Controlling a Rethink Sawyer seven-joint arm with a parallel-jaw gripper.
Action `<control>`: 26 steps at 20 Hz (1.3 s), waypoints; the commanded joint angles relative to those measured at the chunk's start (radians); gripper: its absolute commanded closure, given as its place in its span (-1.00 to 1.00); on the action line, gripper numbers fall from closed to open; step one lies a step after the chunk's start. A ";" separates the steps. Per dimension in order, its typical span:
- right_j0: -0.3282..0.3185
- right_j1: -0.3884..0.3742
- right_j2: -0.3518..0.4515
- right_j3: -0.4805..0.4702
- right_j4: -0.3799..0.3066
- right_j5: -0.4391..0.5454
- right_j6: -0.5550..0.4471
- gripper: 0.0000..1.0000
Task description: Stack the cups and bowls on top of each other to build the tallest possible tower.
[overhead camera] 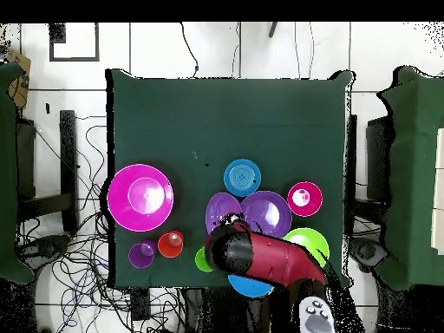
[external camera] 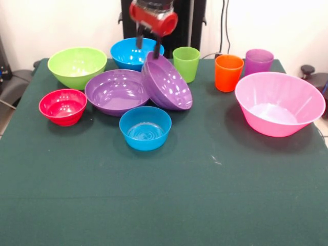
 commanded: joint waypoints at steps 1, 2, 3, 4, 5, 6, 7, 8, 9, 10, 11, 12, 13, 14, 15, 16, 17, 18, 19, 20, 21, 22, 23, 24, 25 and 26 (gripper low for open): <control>0.068 -0.130 0.015 -0.056 0.071 0.283 0.108 -1.00; 0.078 -0.134 0.010 -0.065 0.074 0.298 0.112 -1.00; 0.081 -0.135 0.007 -0.065 0.075 0.300 0.114 -1.00; 0.087 -0.134 0.009 -0.069 0.082 0.301 0.122 -1.00; 0.088 -0.132 0.009 -0.071 0.085 0.298 0.124 -1.00; 0.089 -0.121 0.016 -0.072 0.095 0.280 0.131 -1.00; 0.087 -0.113 0.020 -0.072 0.098 0.269 0.132 -1.00; 0.089 -0.106 0.022 -0.075 0.102 0.261 0.134 -1.00; 0.090 -0.099 0.023 -0.078 0.105 0.254 0.137 -1.00; 0.093 -0.089 0.023 -0.079 0.106 0.240 0.142 -1.00; 0.100 -0.070 0.021 -0.092 0.106 0.222 0.154 -1.00; 0.101 -0.050 0.022 -0.099 0.110 0.201 0.159 -1.00; 0.108 -0.027 0.019 -0.108 0.113 0.173 0.172 -1.00; 0.115 -0.003 0.015 -0.117 0.116 0.145 0.186 -1.00; 0.136 0.029 0.004 -0.137 0.119 0.117 0.211 -1.00; 0.143 0.045 0.004 -0.144 0.126 0.105 0.217 -1.00; 0.155 0.077 0.007 -0.164 0.138 0.084 0.227 -1.00; 0.163 0.097 0.007 -0.170 0.149 0.067 0.232 -1.00; 0.186 0.121 -0.006 -0.192 0.161 0.060 0.252 -1.00; 0.197 0.135 -0.014 -0.199 0.171 0.055 0.259 -1.00; 0.211 0.151 -0.021 -0.213 0.185 0.056 0.264 -1.00; 0.215 0.165 -0.020 -0.220 0.198 0.050 0.262 -1.00; 0.222 0.176 -0.018 -0.224 0.214 0.042 0.264 -1.00; 0.227 0.182 -0.018 -0.225 0.225 0.038 0.264 -1.00; 0.234 0.189 -0.019 -0.231 0.237 0.039 0.264 -1.00; 0.243 0.193 -0.023 -0.234 0.248 0.041 0.265 -1.00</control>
